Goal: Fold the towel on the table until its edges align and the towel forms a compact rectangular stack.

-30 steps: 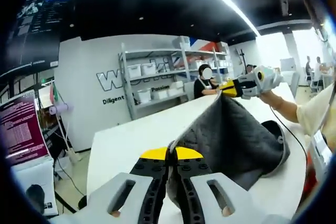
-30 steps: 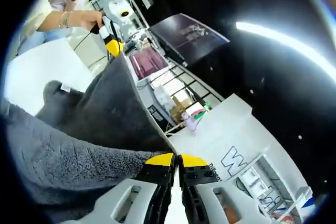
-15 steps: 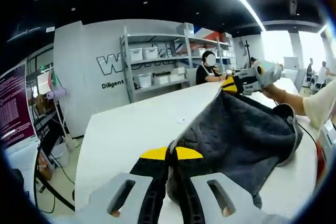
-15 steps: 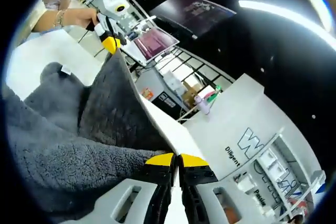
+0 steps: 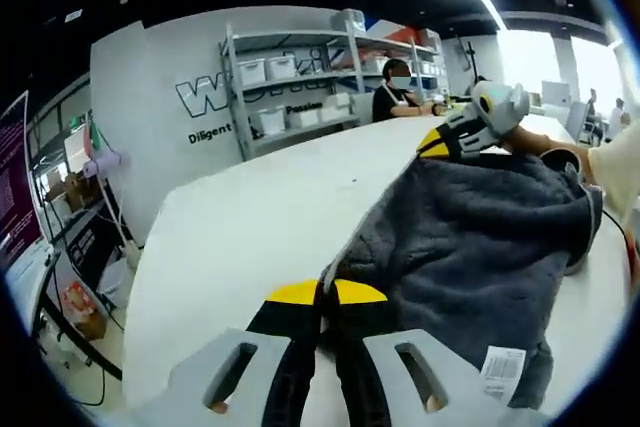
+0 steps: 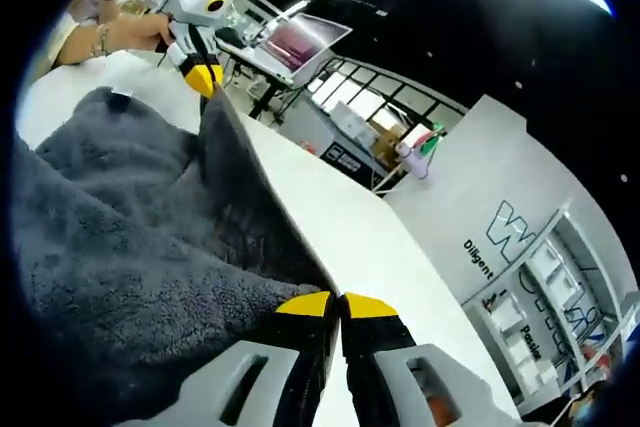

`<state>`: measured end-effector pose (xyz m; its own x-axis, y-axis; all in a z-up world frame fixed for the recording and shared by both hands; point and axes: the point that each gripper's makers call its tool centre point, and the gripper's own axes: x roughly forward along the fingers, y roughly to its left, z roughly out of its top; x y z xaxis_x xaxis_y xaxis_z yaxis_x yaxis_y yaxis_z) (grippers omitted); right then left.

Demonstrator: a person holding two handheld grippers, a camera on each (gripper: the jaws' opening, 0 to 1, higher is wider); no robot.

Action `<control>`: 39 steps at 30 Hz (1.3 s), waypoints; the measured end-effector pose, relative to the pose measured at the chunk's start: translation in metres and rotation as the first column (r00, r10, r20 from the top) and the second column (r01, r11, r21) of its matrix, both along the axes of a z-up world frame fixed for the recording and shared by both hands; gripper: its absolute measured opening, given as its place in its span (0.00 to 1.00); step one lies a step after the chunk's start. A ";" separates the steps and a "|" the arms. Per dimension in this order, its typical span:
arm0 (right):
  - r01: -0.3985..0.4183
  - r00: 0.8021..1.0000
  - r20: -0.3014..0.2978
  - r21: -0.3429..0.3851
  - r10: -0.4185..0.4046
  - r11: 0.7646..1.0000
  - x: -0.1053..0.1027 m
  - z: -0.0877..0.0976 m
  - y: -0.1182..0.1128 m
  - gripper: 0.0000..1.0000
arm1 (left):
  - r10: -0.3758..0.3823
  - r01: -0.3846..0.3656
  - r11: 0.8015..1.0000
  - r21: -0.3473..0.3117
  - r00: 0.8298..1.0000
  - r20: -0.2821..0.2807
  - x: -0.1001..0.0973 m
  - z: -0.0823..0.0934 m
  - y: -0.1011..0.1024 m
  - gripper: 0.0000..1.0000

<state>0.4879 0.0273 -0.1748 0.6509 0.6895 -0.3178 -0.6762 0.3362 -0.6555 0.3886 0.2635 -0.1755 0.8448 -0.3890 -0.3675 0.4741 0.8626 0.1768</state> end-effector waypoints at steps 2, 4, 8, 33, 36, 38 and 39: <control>-0.004 1.000 -0.022 0.002 0.004 1.000 0.002 -0.007 0.001 0.00 | 0.003 -0.003 1.000 0.006 1.000 -0.007 0.000 -0.006 0.000 0.04; -0.002 0.999 -0.035 0.008 0.002 1.000 0.003 -0.010 0.001 0.01 | 0.007 -0.007 1.000 -0.002 1.000 -0.012 0.001 -0.008 0.001 0.07; 0.005 0.996 -0.090 0.030 -0.002 1.000 0.000 -0.016 -0.001 0.08 | 0.007 -0.006 0.999 -0.042 1.000 0.010 0.001 -0.006 -0.004 0.18; 0.127 0.977 -0.191 0.194 -0.090 0.973 0.005 0.040 -0.048 0.77 | -0.027 0.038 0.970 -0.240 0.998 0.051 -0.010 0.019 -0.032 0.99; 0.140 0.973 -0.209 0.205 -0.097 0.969 0.003 0.045 -0.058 0.80 | -0.045 0.058 0.965 -0.257 0.997 0.058 -0.014 0.024 -0.036 0.99; 0.151 0.970 -0.220 0.212 -0.103 0.966 0.002 0.048 -0.064 0.84 | -0.057 0.072 0.960 -0.270 0.996 0.063 -0.016 0.027 -0.038 0.99; 0.158 0.969 -0.221 0.210 -0.110 0.965 0.001 0.048 -0.067 0.85 | -0.059 0.075 0.959 -0.275 0.996 0.065 -0.017 0.029 -0.038 0.99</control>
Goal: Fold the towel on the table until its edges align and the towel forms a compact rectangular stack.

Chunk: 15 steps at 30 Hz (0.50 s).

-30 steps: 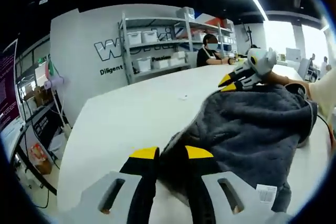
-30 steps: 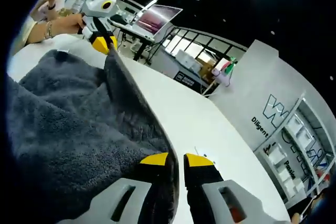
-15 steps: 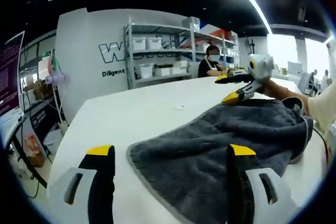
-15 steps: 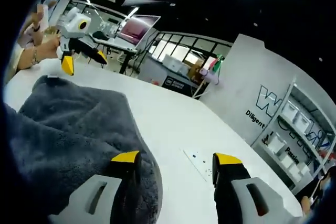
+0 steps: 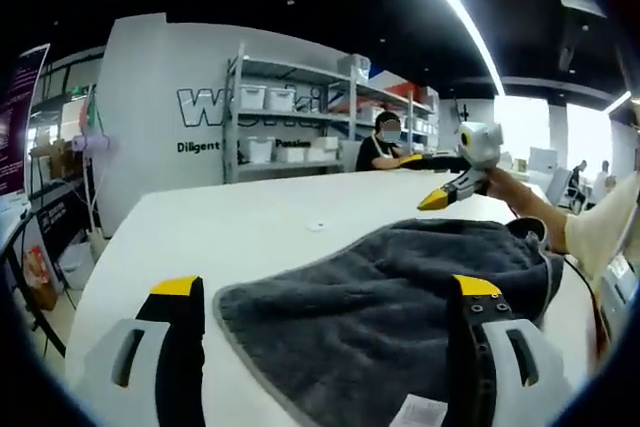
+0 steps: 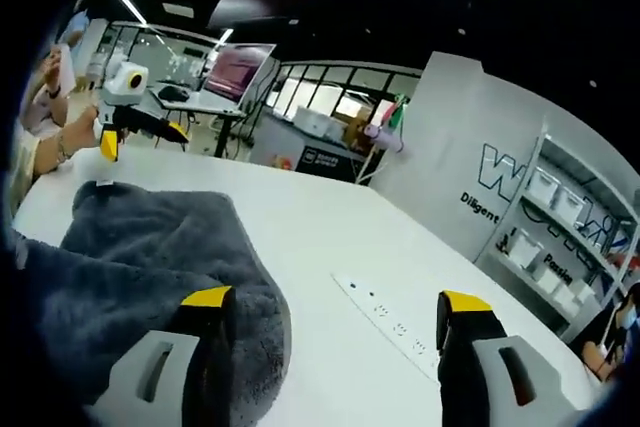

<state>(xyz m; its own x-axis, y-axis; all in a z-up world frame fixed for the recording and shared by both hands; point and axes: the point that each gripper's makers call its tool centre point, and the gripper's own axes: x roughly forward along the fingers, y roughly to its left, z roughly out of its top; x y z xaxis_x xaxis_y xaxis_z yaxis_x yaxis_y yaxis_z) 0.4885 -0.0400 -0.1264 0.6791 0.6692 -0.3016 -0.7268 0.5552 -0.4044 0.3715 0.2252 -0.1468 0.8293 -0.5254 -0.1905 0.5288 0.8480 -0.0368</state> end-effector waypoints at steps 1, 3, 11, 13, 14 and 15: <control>0.008 1.000 0.000 -0.003 -0.008 1.000 -0.001 0.000 -0.004 0.86 | -0.001 0.001 1.000 -0.004 1.000 0.002 -0.001 0.001 -0.001 0.99; 0.022 1.000 -0.005 -0.014 -0.022 1.000 -0.004 -0.003 -0.013 0.90 | -0.003 0.003 1.000 -0.006 1.000 0.005 -0.002 0.002 -0.001 0.99; 0.066 0.997 -0.023 -0.063 -0.067 0.996 -0.020 -0.023 -0.049 0.98 | -0.017 0.017 1.000 -0.017 1.000 0.010 -0.006 0.004 -0.006 0.99; 0.080 0.996 -0.033 -0.077 -0.082 0.994 -0.024 -0.029 -0.060 0.98 | -0.018 0.018 1.000 -0.014 1.000 0.012 -0.006 0.004 -0.006 0.99; 0.082 0.996 -0.036 -0.077 -0.085 0.994 -0.025 -0.030 -0.062 0.98 | -0.017 0.017 1.000 -0.013 1.000 0.012 -0.006 0.004 -0.006 0.99; 0.092 0.994 -0.049 -0.071 -0.096 0.993 -0.027 -0.032 -0.069 0.98 | -0.016 0.016 1.000 -0.011 1.000 0.013 -0.006 0.005 -0.006 0.99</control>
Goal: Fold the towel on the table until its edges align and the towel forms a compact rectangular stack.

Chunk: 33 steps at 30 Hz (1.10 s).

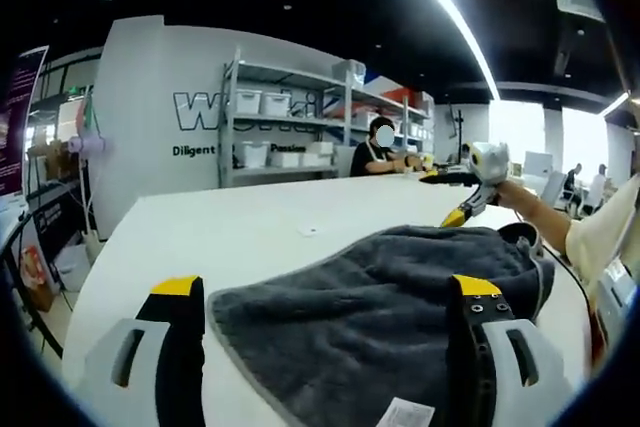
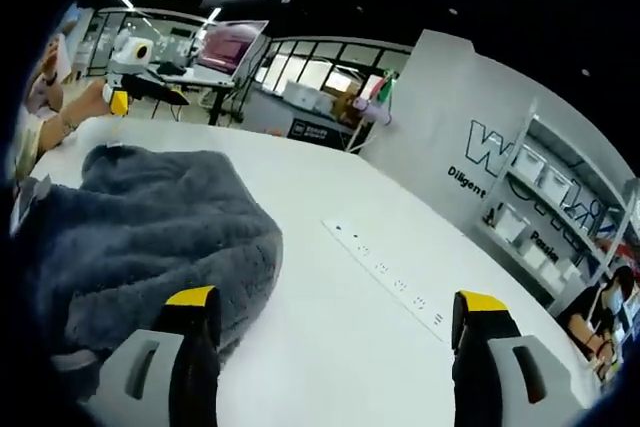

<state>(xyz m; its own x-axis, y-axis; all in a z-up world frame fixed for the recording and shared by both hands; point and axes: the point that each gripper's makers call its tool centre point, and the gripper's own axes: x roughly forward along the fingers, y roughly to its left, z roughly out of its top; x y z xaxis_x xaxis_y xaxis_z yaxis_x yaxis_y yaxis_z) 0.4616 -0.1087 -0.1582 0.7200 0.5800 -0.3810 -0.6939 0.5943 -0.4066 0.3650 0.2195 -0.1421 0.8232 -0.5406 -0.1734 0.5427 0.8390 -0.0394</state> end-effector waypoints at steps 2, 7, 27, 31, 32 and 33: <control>0.021 0.999 -0.024 0.016 -0.021 1.000 -0.004 -0.004 -0.013 0.97 | 0.003 -0.003 1.000 0.003 1.000 0.002 0.000 0.000 0.000 0.99; 0.030 0.997 -0.076 0.036 -0.027 0.999 -0.017 -0.016 -0.029 0.89 | 0.001 -0.001 1.000 0.004 1.000 0.000 -0.001 -0.001 -0.002 0.98; -0.081 0.837 -0.481 0.365 0.263 0.927 -0.102 -0.054 -0.002 0.31 | -0.010 0.011 1.000 0.017 1.000 -0.028 -0.002 -0.009 -0.004 0.97; -0.083 0.818 -0.510 0.353 0.266 0.932 -0.105 -0.066 0.008 0.24 | -0.010 0.010 1.000 0.017 1.000 -0.027 -0.002 -0.008 -0.003 0.96; -0.081 0.814 -0.516 0.353 0.266 0.932 -0.105 -0.068 0.010 0.23 | -0.010 0.011 1.000 0.017 1.000 -0.027 -0.002 -0.008 -0.002 0.96; -0.078 0.809 -0.524 0.353 0.267 0.932 -0.106 -0.070 0.011 0.21 | -0.011 0.011 1.000 0.018 1.000 -0.028 -0.003 -0.008 -0.002 0.96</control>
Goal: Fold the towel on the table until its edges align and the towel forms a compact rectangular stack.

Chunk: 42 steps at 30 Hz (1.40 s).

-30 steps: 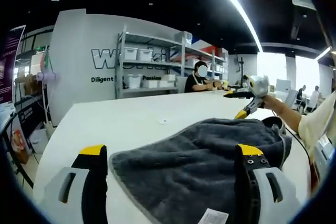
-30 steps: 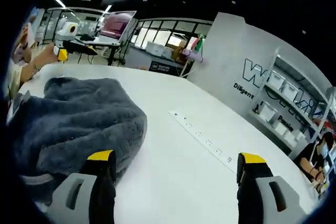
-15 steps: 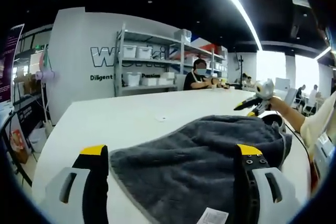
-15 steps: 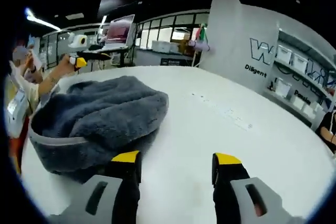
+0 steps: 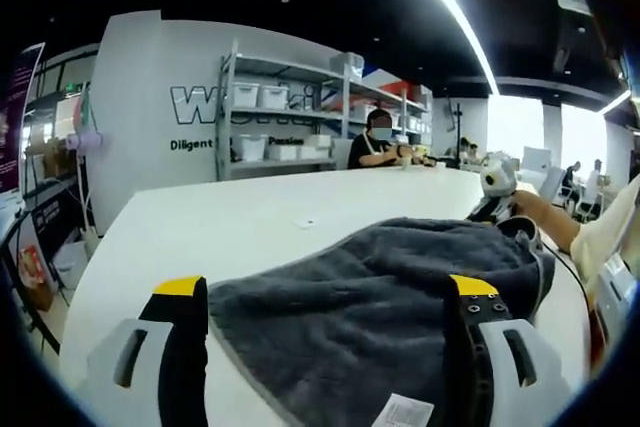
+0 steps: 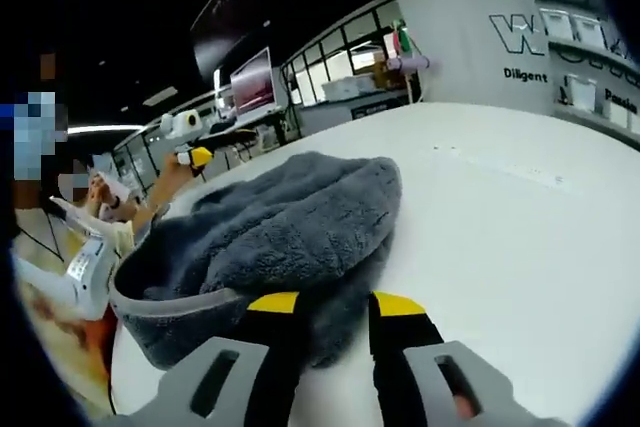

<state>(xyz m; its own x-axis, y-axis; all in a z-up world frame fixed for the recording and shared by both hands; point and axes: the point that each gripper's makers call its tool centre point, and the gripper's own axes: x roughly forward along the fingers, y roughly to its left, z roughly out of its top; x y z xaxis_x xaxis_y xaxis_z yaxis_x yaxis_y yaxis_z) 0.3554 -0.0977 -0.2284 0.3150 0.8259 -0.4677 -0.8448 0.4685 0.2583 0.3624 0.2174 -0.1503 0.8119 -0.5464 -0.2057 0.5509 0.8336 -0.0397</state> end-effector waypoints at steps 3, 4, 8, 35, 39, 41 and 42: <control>0.004 0.999 -0.033 0.012 -0.004 1.000 -0.002 -0.002 0.002 0.13 | -0.001 0.001 1.000 0.001 1.000 -0.002 -0.001 -0.001 0.000 0.96; 0.009 0.999 -0.044 0.011 -0.009 1.000 -0.003 -0.002 0.003 0.09 | -0.002 0.002 1.000 0.002 1.000 -0.003 -0.001 -0.001 0.000 0.96; 0.011 0.999 -0.041 -0.031 -0.013 0.999 -0.005 -0.005 0.003 0.02 | -0.004 0.004 1.000 0.010 1.000 -0.009 -0.001 -0.003 -0.001 0.96; 0.208 0.805 0.517 0.216 -0.293 0.954 0.023 0.160 -0.033 0.00 | -0.001 0.002 0.999 0.033 0.999 -0.035 0.000 -0.012 -0.002 0.95; 0.223 0.771 0.549 0.243 -0.323 0.944 0.025 0.172 -0.038 0.00 | 0.001 0.001 0.999 0.042 0.999 -0.046 0.001 -0.016 -0.002 0.94; 0.234 0.734 0.574 0.286 -0.362 0.929 0.027 0.184 -0.043 0.00 | 0.002 0.000 0.999 0.046 0.999 -0.050 0.001 -0.017 -0.001 0.94; 0.242 0.720 0.582 0.300 -0.378 0.923 0.027 0.187 -0.046 0.00 | 0.002 0.000 0.999 0.047 0.999 -0.050 0.001 -0.017 -0.002 0.94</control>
